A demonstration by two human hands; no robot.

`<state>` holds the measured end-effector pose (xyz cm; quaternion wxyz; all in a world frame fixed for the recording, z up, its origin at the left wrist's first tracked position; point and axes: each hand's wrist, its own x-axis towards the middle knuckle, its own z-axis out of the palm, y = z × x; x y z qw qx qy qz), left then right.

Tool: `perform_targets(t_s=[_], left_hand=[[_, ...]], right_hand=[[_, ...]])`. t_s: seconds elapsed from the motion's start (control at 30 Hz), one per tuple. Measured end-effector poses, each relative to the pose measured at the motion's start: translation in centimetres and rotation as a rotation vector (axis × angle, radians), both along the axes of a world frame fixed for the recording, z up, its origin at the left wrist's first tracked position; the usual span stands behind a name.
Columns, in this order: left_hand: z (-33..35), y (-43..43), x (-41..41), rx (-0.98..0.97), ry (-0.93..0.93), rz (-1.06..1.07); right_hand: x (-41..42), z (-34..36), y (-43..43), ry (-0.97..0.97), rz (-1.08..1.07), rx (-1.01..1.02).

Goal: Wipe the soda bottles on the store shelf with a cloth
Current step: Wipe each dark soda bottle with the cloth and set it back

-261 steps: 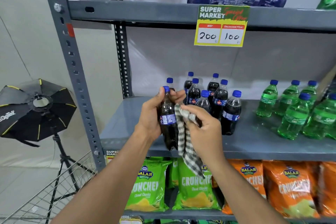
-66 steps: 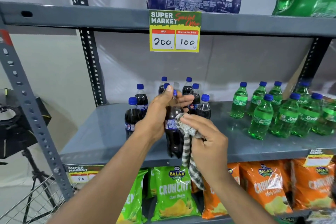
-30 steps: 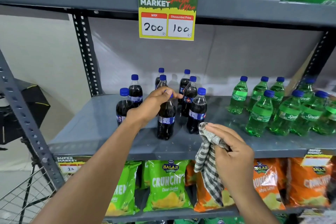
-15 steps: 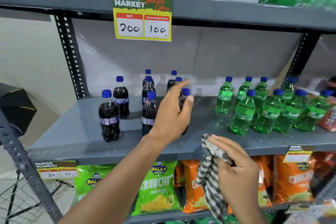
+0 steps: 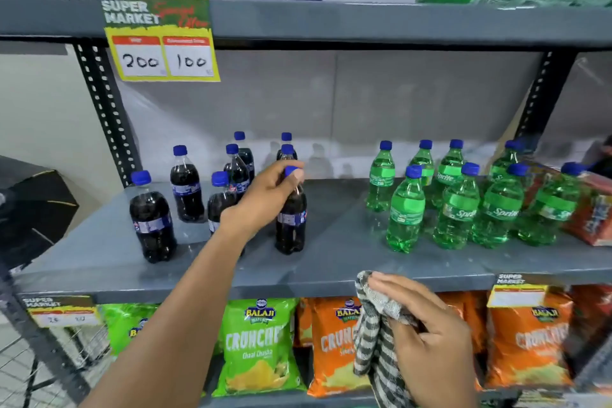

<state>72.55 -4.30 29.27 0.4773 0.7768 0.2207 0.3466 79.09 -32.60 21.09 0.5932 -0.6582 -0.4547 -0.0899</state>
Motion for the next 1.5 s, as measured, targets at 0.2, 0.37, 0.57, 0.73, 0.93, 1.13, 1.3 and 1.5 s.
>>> perform_targets(t_s=[0.2,0.37,0.57,0.73,0.93,1.13,1.3,1.5], left_hand=[[0.4,-0.8,-0.1,-0.140,0.035,-0.060],[-0.3,-1.8,0.1,-0.112,-0.094,0.010],[-0.7,-4.4,-0.7,-0.211,-0.351,-0.052],[0.1,-7.4,-0.7,-0.482,-0.487,-0.329],[0.7,-9.0,-1.3,-0.653,-0.610,-0.457],[1.1,-8.9,-2.4,-0.766,-0.643,-0.445],[1.1,-9.8,-2.8,-0.779,-0.602,-0.464],[1.0,-9.5,-3.6,-0.709,-0.584,-0.375]], right_hand=[[0.8,-0.6,-0.2,0.027,0.058,-0.041],[0.8,0.2,0.4,0.015,0.059,-0.060],[0.7,4.8,2.4,-0.177,0.020,-0.005],[-0.4,9.5,5.3,-0.465,0.020,-0.025],[-3.5,9.1,5.0,-0.758,0.053,-0.101],[-4.1,8.8,4.1,-0.753,0.092,-0.114],[-4.8,9.8,5.2,-0.655,-0.012,-0.027],[-4.8,6.7,3.9,-0.673,0.068,-0.109]])
